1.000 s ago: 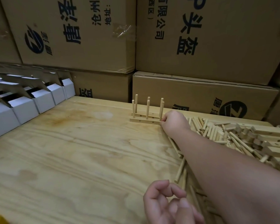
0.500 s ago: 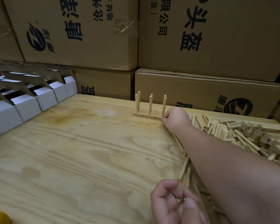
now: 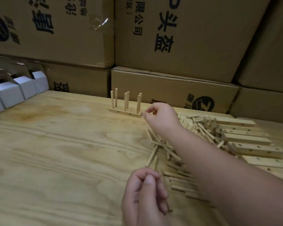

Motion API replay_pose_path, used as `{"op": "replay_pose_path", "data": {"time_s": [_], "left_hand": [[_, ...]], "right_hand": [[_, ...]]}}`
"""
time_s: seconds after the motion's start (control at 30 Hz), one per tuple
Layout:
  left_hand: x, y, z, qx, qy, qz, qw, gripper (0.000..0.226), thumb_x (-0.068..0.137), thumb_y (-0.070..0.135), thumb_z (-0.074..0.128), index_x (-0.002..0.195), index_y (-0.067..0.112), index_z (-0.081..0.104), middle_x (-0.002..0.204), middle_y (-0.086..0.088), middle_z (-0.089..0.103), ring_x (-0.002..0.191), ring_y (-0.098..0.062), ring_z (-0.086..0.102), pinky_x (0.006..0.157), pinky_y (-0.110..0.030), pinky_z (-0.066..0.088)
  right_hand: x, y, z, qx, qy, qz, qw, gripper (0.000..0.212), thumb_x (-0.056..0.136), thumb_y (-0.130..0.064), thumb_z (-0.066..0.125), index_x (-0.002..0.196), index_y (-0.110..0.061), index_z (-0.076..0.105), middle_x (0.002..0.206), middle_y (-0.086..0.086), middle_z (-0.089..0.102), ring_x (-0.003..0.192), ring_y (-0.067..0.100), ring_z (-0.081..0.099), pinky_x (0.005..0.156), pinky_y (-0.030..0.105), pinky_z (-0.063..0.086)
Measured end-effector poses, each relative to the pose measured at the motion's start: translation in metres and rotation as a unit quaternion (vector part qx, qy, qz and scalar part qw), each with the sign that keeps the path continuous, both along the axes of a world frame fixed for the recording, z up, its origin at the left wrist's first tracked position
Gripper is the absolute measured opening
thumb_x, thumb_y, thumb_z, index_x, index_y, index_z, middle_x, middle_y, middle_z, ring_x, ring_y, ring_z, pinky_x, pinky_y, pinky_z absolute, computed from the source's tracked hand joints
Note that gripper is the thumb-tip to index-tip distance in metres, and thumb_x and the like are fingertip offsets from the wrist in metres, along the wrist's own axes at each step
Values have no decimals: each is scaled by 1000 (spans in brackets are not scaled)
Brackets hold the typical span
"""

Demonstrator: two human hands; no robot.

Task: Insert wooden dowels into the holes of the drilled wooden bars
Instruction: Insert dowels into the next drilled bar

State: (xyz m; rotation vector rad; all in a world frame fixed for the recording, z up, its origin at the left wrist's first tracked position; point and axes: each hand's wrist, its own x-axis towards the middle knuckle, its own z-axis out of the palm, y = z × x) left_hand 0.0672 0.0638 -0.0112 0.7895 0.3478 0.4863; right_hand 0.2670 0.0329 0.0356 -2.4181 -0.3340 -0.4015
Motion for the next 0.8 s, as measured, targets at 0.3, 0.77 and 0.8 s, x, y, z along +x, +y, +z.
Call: {"op": "replay_pose_path", "data": {"time_s": [0.3,0.77,0.8], "left_hand": [[-7,-9,-11,136,-65,28,988,30,83,24,45,63,23,68,46,-1,49,39,-12,38,36,-19,26],[-10,-5,-22,357,-22,50,932,42,82,63,61,72,22,64,47,7,52,41,-7,41,41,-19,34],[-9,-4,-23,360,-20,47,931,43,81,64,61,72,22,65,47,7,52,42,-8,41,41,-19,34]], "right_hand": [[-198,-111,-15,62,43,-1,997,15,82,-40,72,75,-26,73,76,-19,69,78,-7,62,65,6,44],[-195,-264,40,-170,286,-62,941,16,81,-37,80,91,-47,72,85,-14,63,79,6,61,64,22,43],[-195,-266,39,-175,293,-67,938,18,80,-37,81,92,-47,71,87,-14,61,79,6,60,65,23,43]]}}
